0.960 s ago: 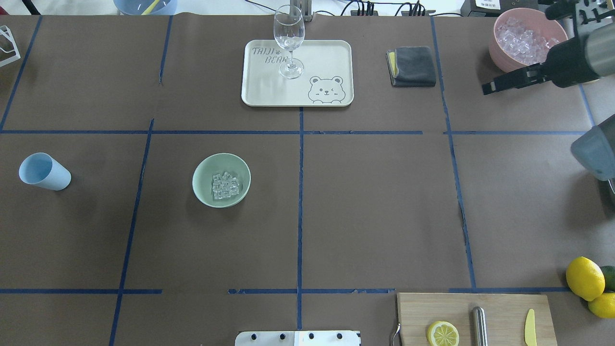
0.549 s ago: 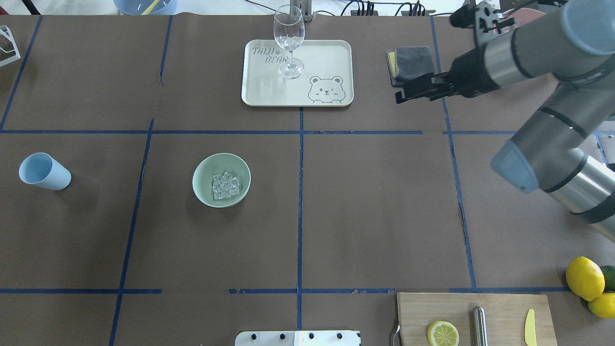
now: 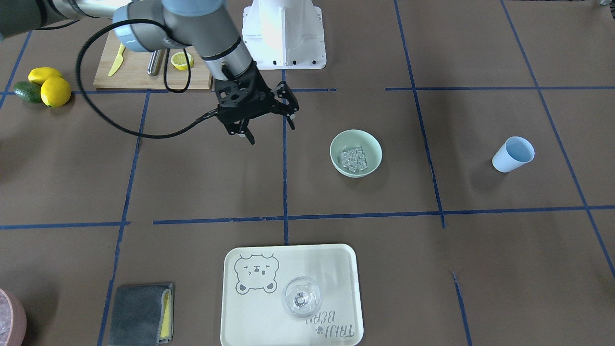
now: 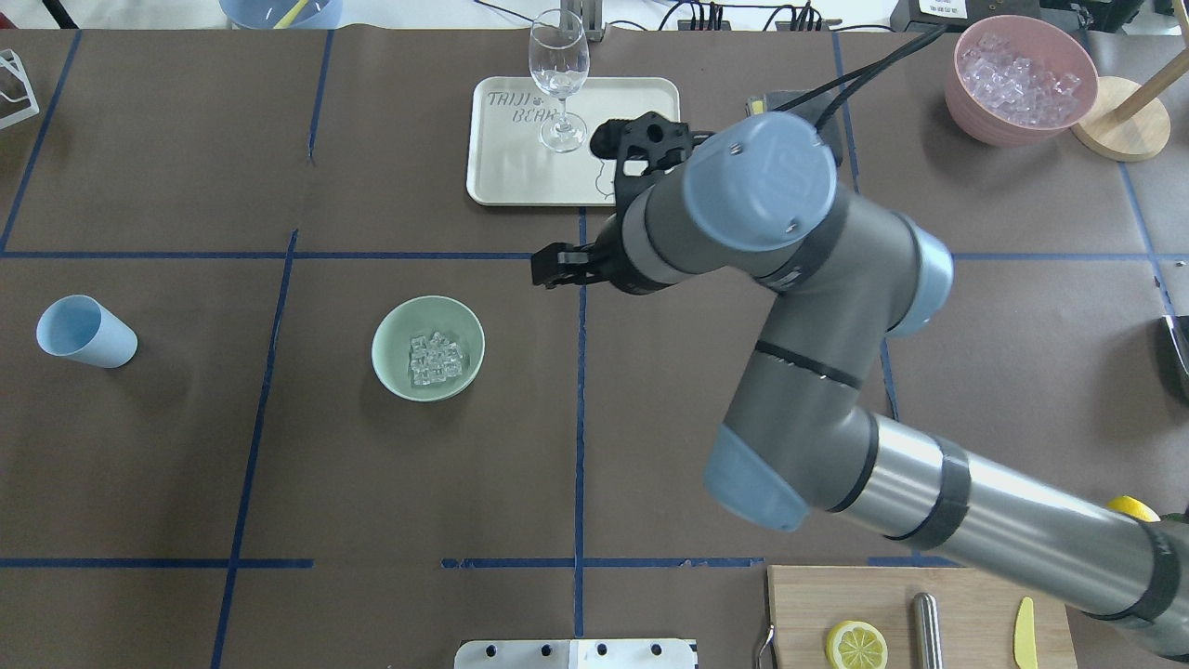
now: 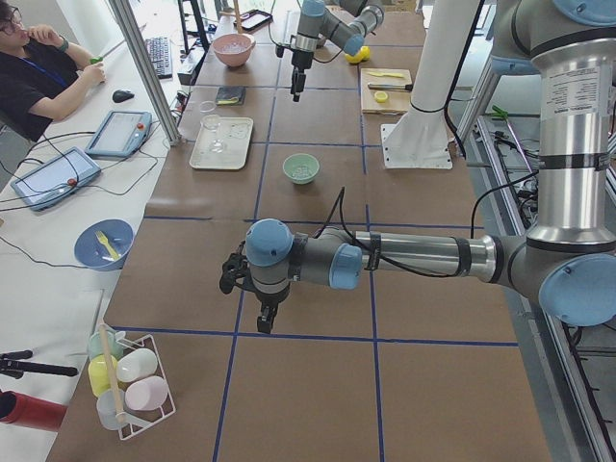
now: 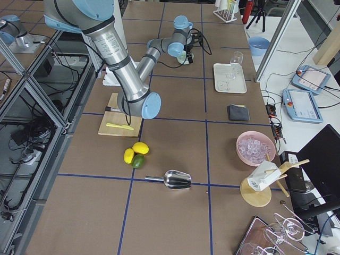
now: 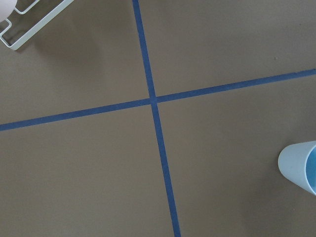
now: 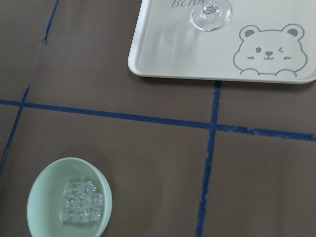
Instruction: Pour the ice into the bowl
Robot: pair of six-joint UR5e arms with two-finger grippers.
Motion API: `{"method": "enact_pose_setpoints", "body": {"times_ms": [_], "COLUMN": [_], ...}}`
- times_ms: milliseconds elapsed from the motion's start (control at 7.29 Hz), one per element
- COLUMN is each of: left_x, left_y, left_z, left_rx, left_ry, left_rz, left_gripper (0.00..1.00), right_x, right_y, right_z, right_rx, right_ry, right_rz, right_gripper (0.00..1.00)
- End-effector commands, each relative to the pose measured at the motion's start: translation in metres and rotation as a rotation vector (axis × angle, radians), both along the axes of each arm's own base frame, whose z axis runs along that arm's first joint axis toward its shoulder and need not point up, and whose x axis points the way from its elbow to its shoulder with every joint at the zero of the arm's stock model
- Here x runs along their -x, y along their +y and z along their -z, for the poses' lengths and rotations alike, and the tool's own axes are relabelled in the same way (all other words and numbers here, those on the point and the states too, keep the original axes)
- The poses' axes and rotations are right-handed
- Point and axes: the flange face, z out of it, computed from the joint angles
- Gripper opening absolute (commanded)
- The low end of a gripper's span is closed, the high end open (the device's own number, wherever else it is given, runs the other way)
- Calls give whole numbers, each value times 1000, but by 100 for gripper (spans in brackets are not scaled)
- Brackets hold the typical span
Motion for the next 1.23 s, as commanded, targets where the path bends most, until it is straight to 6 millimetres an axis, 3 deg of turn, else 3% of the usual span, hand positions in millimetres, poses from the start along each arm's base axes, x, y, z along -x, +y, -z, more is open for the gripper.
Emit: {"method": "enact_pose_setpoints", "body": {"times_ms": [0,137,274,549,686,823,960,1097], "left_x": [0,0,0,0,-1,-1,-1,-1], "left_y": [-1,-1,-2,-2,-3,-3,-4,-4], "left_z": [4,5,6,5,4,4,4,5], "left_rx": [-9,-9,-12,-11,-11,-11,-12,-14], "left_ry": [3,4,4,4,4,4,4,4], "left_rz": [-2,-1,-2,-1,-2,-2,-2,-2], "left_gripper": [100,100,100,100,100,100,100,100], "right_x": [115,159,176,184,187,190,190,190], "right_y": [20,20,18,15,14,13,13,14], "right_z": [39,41,30,17,12,7,11,21], "right_rx": [49,49,50,63,70,79,87,110], "right_ry": [70,129,168,193,202,212,203,183], "right_rz": [-58,-71,-74,-76,-79,-80,-79,-88], "right_gripper": [98,98,96,87,75,38,10,0]}}
